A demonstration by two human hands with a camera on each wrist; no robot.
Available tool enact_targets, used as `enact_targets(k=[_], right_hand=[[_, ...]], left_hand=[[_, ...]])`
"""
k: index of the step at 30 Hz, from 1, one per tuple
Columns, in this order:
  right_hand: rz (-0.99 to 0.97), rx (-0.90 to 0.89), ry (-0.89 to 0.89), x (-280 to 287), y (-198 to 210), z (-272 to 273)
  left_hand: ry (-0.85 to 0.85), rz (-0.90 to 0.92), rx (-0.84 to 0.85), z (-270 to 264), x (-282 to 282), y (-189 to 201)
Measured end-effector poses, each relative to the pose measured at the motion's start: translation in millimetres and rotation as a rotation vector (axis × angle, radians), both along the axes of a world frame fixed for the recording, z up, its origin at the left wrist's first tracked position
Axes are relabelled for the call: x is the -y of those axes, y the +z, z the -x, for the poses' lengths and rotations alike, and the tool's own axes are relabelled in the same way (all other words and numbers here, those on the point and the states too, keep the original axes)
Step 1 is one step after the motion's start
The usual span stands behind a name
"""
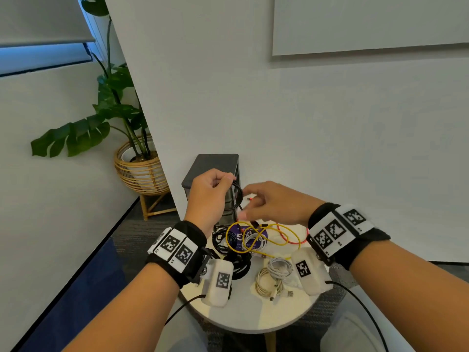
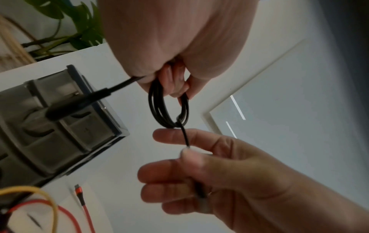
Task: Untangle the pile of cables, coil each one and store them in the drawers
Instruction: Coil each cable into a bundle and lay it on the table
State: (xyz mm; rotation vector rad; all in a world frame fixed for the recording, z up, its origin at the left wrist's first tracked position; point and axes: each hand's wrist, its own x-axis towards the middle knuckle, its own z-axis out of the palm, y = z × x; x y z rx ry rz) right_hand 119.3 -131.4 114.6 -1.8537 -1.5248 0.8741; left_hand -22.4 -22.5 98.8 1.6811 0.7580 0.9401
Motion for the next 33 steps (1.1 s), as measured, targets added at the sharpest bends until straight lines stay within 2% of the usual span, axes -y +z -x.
enact_targets(k=[2,4,8,12,15,21,27,31,33], right_hand=[[-0.064,-0.081,-0.098,-2.5,7.7,0.1],[-0.164,-0.063,-0.165,-6.2,12.8,1.4],[-0.284,-0.035,-0.142,-11.2,6.5,5.6],[-0.378,-0.112,-0.126,-6.1,5.8,3.6],[-0.414,-0.100,-0.128,-2.3,9.6,2.9],[-0.465,-0.072,-0.150,-1.9,12.8,-2.3],[-0.516,0.043,-0.214,-1.3,13.2,-11.4],[-0.518,0.128,-0.232,-0.4,10.7,-13.7],[-0.514,0.179,-0.230,1.4,9.7,-12.8]], left_hand=[[-0.057,-0.018,-0.016,1.2,1.0,2.0],[-0.099,-0.033,-0.027,1.6,2.7,4.1],[-0.128,-0.003,-0.002,1.4,4.1,6.5],[-0.202,0.118,0.056,7.1,3.1,5.7],[-0.279,0.098,0.033,13.5,1.3,3.3],[-0.357,0.180,0.036,21.6,-5.5,6.2],[-0.348,0.022,-0.263,29.3,-12.4,8.5],[-0.283,-0.268,-0.470,34.1,-14.1,15.2],[-0.273,-0.282,-0.446,36.3,-14.3,22.2]])
